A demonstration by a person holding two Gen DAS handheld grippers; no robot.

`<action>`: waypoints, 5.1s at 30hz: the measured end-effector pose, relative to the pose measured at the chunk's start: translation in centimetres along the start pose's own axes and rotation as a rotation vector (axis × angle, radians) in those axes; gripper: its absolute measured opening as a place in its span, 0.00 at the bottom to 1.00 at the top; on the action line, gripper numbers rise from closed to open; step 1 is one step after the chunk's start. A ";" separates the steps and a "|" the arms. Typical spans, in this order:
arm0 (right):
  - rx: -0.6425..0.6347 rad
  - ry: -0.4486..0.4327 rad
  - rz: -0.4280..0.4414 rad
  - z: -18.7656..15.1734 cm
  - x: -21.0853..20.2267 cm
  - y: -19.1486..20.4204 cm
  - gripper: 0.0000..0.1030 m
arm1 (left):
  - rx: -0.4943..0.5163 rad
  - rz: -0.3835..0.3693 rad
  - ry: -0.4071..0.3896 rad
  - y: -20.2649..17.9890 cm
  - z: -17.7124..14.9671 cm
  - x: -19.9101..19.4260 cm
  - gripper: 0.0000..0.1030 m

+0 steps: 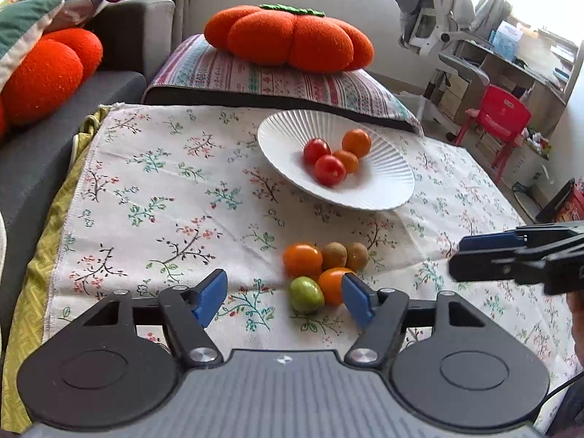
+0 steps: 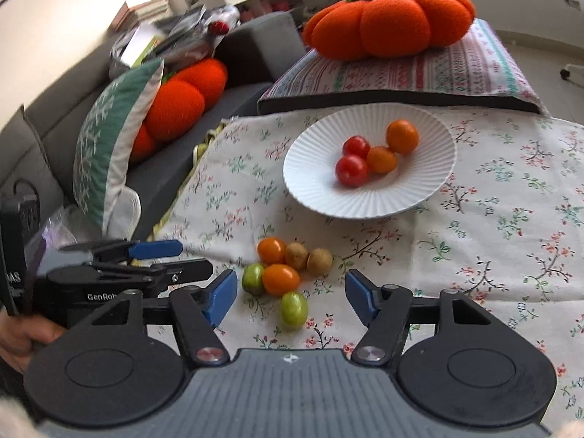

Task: Organize fruits
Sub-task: 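Grasp a green tomato with the right tool while the left tool grasps another green tomato, then carry both green tomatoes onto the white plate and open both tools, then withdraw both tools from the plate toward the remaining fruits on the cloth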

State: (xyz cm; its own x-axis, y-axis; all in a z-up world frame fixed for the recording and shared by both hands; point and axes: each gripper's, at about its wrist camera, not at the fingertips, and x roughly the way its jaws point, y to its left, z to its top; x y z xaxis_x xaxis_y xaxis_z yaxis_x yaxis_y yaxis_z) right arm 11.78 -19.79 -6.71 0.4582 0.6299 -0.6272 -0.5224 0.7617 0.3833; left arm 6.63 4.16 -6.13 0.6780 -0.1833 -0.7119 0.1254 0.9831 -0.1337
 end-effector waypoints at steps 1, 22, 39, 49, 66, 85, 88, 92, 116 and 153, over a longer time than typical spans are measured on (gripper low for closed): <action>-0.009 0.009 0.000 -0.2 0.4 0.2 0.57 | 0.007 0.002 0.007 -0.1 -0.1 0.2 0.51; -0.081 0.134 -0.051 -2.1 5.8 0.9 0.34 | 0.110 -0.018 0.093 -1.2 -1.3 4.3 0.35; -0.097 0.137 -0.066 -1.8 6.0 1.0 0.22 | 0.162 0.026 0.058 -2.2 -1.5 5.8 0.12; -0.068 0.120 -0.076 -1.5 5.6 0.6 0.22 | 0.194 0.062 0.047 -2.6 -1.5 5.9 0.07; -0.011 0.059 -0.048 -0.1 3.6 -0.5 0.22 | 0.093 0.061 0.001 -0.8 0.2 3.7 0.07; 0.152 -0.087 -0.119 2.9 -0.6 -6.4 0.22 | 0.021 0.065 -0.111 1.6 3.9 2.4 0.07; 0.169 -0.098 -0.137 3.4 -0.4 -7.2 0.22 | 0.036 0.056 -0.117 1.4 4.8 2.9 0.07; 0.186 -0.110 -0.154 4.2 0.1 -8.0 0.22 | 0.071 0.051 -0.126 0.6 5.8 3.9 0.08; 0.150 -0.101 -0.214 6.3 3.8 -9.3 0.22 | 0.204 0.031 -0.078 -2.4 8.0 10.6 0.08; 0.220 -0.136 -0.130 6.1 0.6 -8.8 0.32 | 0.124 0.018 -0.084 -1.3 6.5 5.9 0.14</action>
State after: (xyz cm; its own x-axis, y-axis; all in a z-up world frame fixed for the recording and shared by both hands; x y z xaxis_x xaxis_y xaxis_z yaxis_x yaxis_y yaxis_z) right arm 21.05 -25.24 -6.31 0.6106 0.5285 -0.5898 -0.2911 0.8424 0.4534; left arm 15.18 1.77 -5.63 0.7384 -0.1697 -0.6526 0.1973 0.9798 -0.0316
